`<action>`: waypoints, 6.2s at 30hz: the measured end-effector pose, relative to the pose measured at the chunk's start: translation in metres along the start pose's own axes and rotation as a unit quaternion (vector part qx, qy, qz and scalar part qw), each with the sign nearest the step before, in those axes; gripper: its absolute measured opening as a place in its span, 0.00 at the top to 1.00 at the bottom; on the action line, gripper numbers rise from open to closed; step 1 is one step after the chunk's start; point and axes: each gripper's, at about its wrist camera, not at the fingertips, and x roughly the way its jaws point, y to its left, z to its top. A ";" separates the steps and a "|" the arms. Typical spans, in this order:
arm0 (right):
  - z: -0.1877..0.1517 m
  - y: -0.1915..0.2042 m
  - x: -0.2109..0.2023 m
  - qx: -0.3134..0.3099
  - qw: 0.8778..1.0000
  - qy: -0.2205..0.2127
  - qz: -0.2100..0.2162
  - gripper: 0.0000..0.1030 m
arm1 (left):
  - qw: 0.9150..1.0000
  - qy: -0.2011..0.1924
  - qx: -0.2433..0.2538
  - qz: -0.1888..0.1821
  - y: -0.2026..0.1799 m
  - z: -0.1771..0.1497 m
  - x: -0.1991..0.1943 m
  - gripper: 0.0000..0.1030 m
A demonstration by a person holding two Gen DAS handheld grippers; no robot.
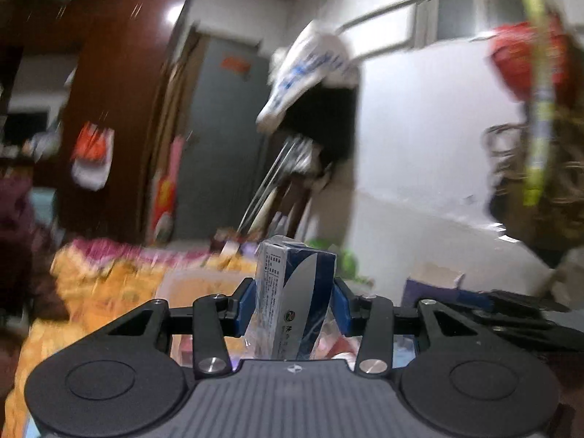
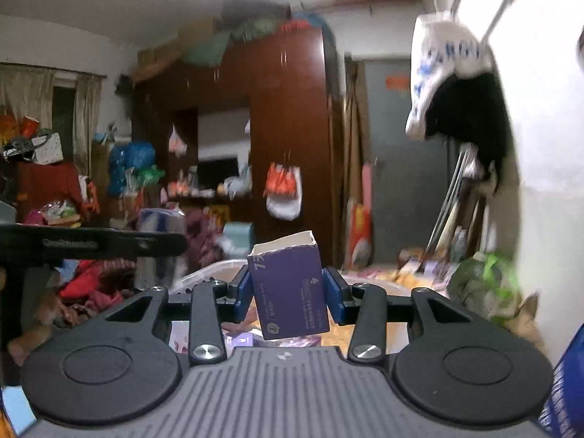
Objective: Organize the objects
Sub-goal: 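Carry both boxes over the clear basket and open both grippers, then grasp a clear bagged packet with the left gripper while the right grasps the wrapped white box, then lift both items over the clear basket and open both grippers, then grasp a purple box with the left gripper while the right grasps another purple box, then lift both purple boxes over the clear basket and open both grippers, then grasp the white barcode box with the left gripper while the right grasps the red Welcome box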
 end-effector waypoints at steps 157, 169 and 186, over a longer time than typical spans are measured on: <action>-0.113 0.021 -0.042 0.024 0.997 0.066 0.027 0.60 | 0.999 -0.013 0.029 -0.004 0.028 -0.127 -0.087 0.58; 0.004 0.021 0.031 -0.056 0.998 0.027 -0.027 0.49 | 0.998 0.014 0.037 0.038 -0.008 -0.016 0.022 0.35; -0.079 -0.013 -0.016 0.052 0.995 0.076 -0.029 0.00 | 0.985 0.122 0.120 0.002 -0.038 -0.142 -0.032 0.17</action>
